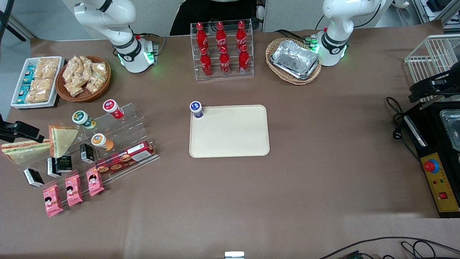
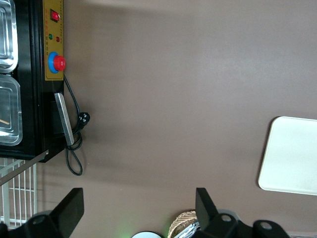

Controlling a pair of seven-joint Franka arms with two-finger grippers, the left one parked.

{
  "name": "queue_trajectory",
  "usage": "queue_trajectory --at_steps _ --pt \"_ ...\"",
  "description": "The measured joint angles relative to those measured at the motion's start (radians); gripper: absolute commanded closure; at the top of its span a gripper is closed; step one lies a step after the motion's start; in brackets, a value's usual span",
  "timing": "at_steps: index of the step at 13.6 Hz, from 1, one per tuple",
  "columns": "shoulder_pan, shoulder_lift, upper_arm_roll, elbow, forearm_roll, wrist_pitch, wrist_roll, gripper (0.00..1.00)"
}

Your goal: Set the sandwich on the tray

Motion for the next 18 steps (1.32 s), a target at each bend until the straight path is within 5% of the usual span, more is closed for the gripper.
queue_trajectory --at_steps 8,13,18 --pt "-0.013 -0.011 -0.024 0.000 0.000 -0.020 0.158 0.00" --pt "-0.019 -0.012 -0.058 0.000 0.000 -0.029 0.471 0.00" --pt "-0.020 -0.010 -0.118 -0.001 0.000 -0.033 0.611 0.00"
